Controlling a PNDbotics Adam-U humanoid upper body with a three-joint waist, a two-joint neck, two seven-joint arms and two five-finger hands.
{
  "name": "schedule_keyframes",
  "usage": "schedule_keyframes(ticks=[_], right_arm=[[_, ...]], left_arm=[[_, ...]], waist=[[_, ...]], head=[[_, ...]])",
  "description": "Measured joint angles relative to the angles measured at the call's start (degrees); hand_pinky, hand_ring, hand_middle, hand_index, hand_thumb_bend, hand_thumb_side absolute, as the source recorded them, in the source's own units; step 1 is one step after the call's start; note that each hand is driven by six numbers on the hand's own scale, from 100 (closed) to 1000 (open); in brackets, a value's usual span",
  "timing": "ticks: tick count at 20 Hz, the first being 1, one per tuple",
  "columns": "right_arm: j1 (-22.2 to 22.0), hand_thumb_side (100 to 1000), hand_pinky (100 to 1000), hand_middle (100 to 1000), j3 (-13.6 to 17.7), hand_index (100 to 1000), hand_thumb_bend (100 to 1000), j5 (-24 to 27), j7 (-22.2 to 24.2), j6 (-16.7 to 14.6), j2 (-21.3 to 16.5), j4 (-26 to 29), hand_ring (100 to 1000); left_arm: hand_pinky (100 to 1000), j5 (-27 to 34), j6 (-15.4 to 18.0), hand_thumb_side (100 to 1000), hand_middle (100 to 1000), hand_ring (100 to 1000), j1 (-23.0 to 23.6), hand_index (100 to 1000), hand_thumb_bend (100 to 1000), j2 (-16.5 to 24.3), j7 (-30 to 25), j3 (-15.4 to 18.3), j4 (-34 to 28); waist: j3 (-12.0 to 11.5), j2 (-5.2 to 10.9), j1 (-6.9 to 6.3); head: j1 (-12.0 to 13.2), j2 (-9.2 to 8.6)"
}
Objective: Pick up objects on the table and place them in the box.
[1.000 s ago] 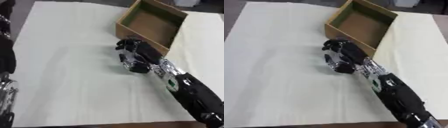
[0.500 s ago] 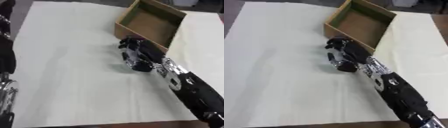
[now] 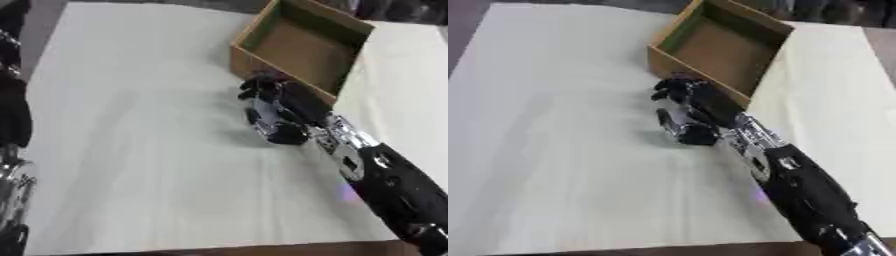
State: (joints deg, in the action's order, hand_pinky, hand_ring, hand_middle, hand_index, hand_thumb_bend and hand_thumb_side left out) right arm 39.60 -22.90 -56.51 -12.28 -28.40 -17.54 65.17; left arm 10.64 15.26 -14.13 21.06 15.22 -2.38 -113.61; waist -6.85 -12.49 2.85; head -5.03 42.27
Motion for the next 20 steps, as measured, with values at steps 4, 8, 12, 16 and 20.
schedule_keyframes(ticks=[4,8,12,16,20], right_arm=[[0.0,1000,591,818,0.22,832,188,-0.37,0.18,-1.01,0.46,-1.56,739],[0.01,1000,576,830,0.67,844,236,-1.08,0.14,-1.68,0.82,-2.79,745],[0.12,870,387,828,1.28,856,362,-1.13,-0.04,-2.09,1.23,-3.64,686],[0.65,610,100,729,2.09,804,376,-0.84,0.24,-2.76,1.75,-4.69,481],[0.92,466,100,464,2.75,600,279,0.79,0.13,-4.52,1.95,-5.68,202]], left_arm=[[1000,0.0,0.01,1000,863,862,-0.03,885,100,-0.36,-0.03,0.0,0.0],[1000,0.0,0.02,1000,863,862,-0.09,885,100,-0.43,-0.05,-0.01,0.0],[1000,0.0,0.06,1000,863,862,-0.5,885,100,-0.44,-0.17,-0.01,0.0],[1000,0.0,0.06,1000,860,861,-0.51,885,100,-0.47,-0.27,-0.02,0.0],[1000,0.0,0.11,1000,860,861,-0.51,884,100,-0.48,-0.32,-0.02,0.0]], waist=[[-0.3,-0.31,-0.03],[-0.35,-0.56,-0.03],[-0.63,-0.71,-0.03],[-0.76,-0.92,-0.03],[-0.82,-0.96,-0.03]], head=[[0.0,-0.01],[0.0,-0.02],[0.0,-0.04],[0.0,-0.09],[0.0,-0.12]])
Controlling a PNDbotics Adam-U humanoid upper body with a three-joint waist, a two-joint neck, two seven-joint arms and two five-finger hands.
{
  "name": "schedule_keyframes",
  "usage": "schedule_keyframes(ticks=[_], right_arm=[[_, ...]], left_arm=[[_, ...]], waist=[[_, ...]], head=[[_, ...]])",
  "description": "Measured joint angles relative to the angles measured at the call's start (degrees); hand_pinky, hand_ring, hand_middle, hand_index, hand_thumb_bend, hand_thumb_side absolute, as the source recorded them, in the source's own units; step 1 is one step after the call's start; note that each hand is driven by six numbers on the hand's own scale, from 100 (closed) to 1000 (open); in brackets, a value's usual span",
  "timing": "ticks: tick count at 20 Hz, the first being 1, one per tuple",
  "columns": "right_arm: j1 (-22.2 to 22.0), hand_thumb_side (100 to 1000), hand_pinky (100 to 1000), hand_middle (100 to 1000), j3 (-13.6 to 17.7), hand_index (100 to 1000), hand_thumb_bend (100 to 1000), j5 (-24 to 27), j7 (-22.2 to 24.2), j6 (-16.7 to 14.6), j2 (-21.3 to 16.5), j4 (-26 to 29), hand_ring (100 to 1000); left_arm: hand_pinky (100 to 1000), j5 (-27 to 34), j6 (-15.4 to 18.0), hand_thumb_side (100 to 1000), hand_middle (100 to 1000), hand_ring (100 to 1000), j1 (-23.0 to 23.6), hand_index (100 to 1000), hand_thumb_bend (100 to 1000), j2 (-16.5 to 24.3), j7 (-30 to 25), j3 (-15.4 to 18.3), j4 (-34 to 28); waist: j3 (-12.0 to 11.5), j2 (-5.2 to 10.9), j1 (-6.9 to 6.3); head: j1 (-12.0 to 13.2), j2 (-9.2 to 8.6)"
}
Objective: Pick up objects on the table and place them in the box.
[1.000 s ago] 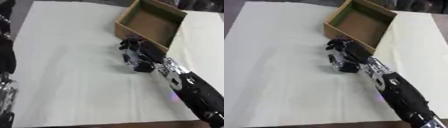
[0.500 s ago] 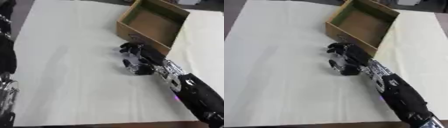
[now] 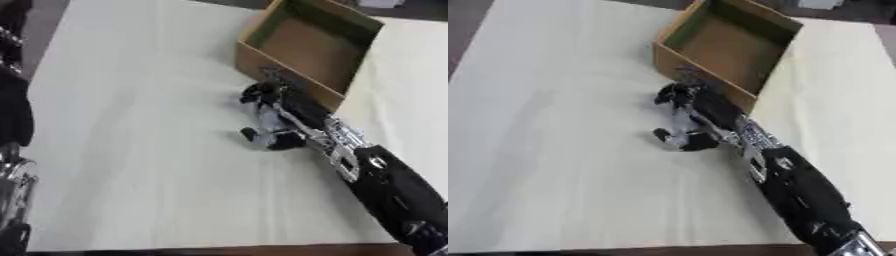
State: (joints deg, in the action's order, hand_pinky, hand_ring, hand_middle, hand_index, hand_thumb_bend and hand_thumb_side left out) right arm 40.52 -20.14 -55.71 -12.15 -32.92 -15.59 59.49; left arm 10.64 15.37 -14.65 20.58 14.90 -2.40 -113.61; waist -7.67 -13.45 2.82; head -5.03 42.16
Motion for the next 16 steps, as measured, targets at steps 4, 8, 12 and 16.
schedule_keyframes(ticks=[4,8,12,16], right_arm=[[0.1,415,100,146,0.04,239,214,0.73,-2.29,-1.63,-0.03,0.03,100],[0.08,261,100,100,-0.18,105,397,0.69,-6.1,-3.21,-0.1,0.7,100],[0.07,231,100,100,-0.56,100,346,1.14,-8.31,-5.24,-0.12,0.74,100],[0.02,207,100,100,-0.86,100,302,3.68,-8.57,-7.45,-0.13,1.01,100]], left_arm=[[1000,0.0,0.0,1000,860,859,0.0,882,100,-0.1,0.0,0.0,0.0],[1000,0.0,0.0,1000,860,859,0.0,881,100,-0.45,-0.01,-0.01,0.0],[1000,0.0,-0.01,1000,859,858,0.0,881,100,-0.45,-0.01,-0.01,0.0],[1000,0.03,-0.02,1000,857,856,0.01,879,100,-0.45,-0.01,-0.01,0.0]], waist=[[0.0,-0.04,0.01],[0.02,-0.21,0.02],[0.09,-0.22,0.02],[0.15,-0.22,0.01]], head=[[0.0,-0.34],[0.0,-0.39],[0.0,-0.39],[0.0,-0.39]])
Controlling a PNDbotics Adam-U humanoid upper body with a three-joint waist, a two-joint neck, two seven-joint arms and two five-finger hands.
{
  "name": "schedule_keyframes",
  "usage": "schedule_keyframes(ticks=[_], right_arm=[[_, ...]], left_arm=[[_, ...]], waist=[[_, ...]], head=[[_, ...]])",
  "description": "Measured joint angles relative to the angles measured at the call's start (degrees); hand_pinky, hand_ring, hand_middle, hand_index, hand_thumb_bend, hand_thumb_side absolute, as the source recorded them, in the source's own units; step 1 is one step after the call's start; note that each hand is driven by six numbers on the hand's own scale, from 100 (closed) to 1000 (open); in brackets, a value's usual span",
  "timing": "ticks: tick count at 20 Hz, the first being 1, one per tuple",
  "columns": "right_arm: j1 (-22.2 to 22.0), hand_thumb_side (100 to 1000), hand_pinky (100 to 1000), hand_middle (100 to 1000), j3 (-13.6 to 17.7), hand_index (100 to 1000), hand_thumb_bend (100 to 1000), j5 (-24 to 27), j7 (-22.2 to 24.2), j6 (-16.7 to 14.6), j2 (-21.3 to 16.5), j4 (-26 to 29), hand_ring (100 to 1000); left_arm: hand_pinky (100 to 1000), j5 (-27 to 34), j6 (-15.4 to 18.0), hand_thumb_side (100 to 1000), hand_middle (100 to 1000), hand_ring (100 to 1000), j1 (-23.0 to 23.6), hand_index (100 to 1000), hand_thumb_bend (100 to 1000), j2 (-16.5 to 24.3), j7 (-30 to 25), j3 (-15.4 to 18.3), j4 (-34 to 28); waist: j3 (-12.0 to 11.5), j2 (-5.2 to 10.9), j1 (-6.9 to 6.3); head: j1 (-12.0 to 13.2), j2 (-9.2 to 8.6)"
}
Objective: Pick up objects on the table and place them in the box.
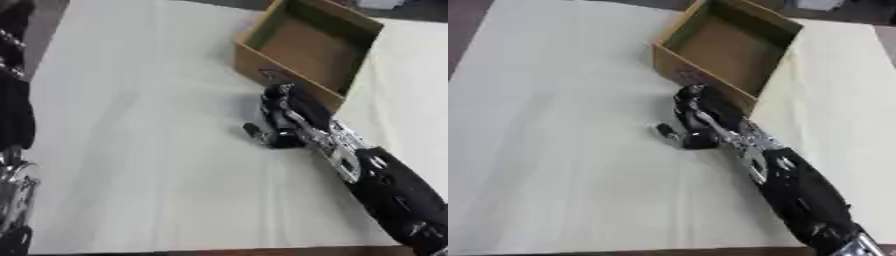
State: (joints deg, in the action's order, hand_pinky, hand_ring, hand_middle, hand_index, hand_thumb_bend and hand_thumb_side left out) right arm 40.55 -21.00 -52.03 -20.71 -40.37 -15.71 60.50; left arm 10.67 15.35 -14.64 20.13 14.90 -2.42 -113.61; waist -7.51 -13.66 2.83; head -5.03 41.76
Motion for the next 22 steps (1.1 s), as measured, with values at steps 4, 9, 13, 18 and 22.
schedule_keyframes(ticks=[4,9,13,18,22], right_arm=[[-0.61,197,100,100,-0.82,100,294,3.55,1.27,-0.98,0.08,1.86,100],[-1.08,199,100,100,-1.57,100,294,6.47,4.61,0.81,0.15,5.79,100],[-1.37,197,100,100,-1.44,100,308,7.22,7.41,4.05,0.16,10.07,100],[-1.33,199,100,100,-0.84,100,313,7.7,10.57,8.37,0.16,15.45,100],[-0.76,200,100,100,-0.35,100,319,7.55,13.25,10.96,0.15,18.97,100]], left_arm=[[1000,0.02,-0.01,1000,857,856,0.01,879,100,0.0,-0.01,0.0,0.0],[1000,0.02,-0.02,1000,857,856,0.08,879,100,0.0,-0.02,0.0,0.0],[1000,0.04,-0.02,1000,858,856,0.21,879,100,0.0,-0.02,0.0,0.0],[1000,0.07,-0.03,1000,858,856,0.57,879,100,0.0,-0.01,0.0,0.0],[1000,0.22,-0.05,1000,858,856,0.77,879,100,0.0,0.01,0.0,0.0]], waist=[[0.12,0.0,-0.09],[0.19,0.0,-0.26],[0.36,0.01,-0.27],[0.71,0.6,-0.34],[0.96,0.95,-0.48]], head=[[0.0,0.0],[0.0,0.0],[0.0,0.01],[0.0,0.05],[0.0,0.07]])
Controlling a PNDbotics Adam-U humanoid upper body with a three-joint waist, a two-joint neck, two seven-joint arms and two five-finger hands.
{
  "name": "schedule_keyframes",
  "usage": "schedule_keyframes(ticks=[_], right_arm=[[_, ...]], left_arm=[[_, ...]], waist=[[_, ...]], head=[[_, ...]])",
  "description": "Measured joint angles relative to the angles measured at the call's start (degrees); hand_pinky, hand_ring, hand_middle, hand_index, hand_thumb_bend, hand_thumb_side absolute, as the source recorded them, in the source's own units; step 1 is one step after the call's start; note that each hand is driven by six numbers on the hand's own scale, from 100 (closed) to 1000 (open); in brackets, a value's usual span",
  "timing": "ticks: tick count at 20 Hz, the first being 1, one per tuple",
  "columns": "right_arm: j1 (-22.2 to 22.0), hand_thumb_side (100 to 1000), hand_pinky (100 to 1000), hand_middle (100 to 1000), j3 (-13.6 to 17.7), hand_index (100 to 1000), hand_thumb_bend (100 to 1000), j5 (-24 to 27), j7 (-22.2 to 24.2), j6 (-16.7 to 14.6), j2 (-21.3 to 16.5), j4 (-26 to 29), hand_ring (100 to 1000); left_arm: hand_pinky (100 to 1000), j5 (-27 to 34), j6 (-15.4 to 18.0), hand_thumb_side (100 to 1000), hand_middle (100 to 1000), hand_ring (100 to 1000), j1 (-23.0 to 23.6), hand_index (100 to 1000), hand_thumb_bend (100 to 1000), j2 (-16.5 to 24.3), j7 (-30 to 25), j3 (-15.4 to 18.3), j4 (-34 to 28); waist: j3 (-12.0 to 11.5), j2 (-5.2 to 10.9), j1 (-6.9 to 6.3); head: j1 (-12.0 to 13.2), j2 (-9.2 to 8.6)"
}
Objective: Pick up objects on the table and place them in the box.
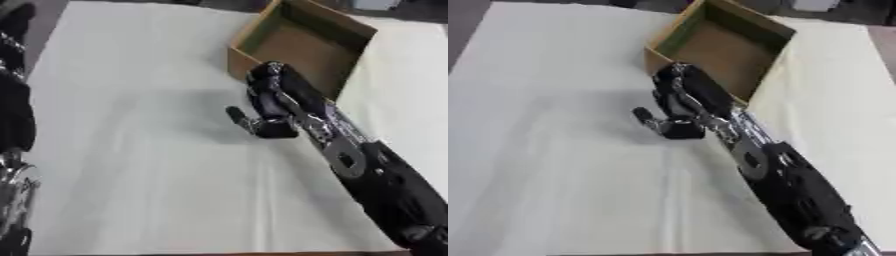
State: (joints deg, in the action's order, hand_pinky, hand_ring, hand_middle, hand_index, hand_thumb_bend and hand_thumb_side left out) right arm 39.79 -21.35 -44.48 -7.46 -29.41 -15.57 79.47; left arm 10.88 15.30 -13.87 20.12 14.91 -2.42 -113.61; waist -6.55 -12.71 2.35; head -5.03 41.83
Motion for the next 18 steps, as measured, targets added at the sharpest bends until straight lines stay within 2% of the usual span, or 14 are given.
schedule_keyframes(ticks=[8,18], right_arm=[[1.1,199,100,100,0.62,100,323,-0.11,4.22,3.52,0.0,3.45,100],[4.23,201,100,100,2.6,100,322,1.01,5.21,5.63,-0.06,4.73,100]], left_arm=[[1000,0.13,-0.07,1000,858,856,0.31,879,100,0.0,0.07,0.01,0.0],[1000,0.22,-0.1,1000,859,856,0.72,879,100,0.0,0.07,0.01,0.0]], waist=[[0.11,0.72,-0.13],[0.24,1.06,-0.23]], head=[[0.0,0.28],[-0.02,0.42]])
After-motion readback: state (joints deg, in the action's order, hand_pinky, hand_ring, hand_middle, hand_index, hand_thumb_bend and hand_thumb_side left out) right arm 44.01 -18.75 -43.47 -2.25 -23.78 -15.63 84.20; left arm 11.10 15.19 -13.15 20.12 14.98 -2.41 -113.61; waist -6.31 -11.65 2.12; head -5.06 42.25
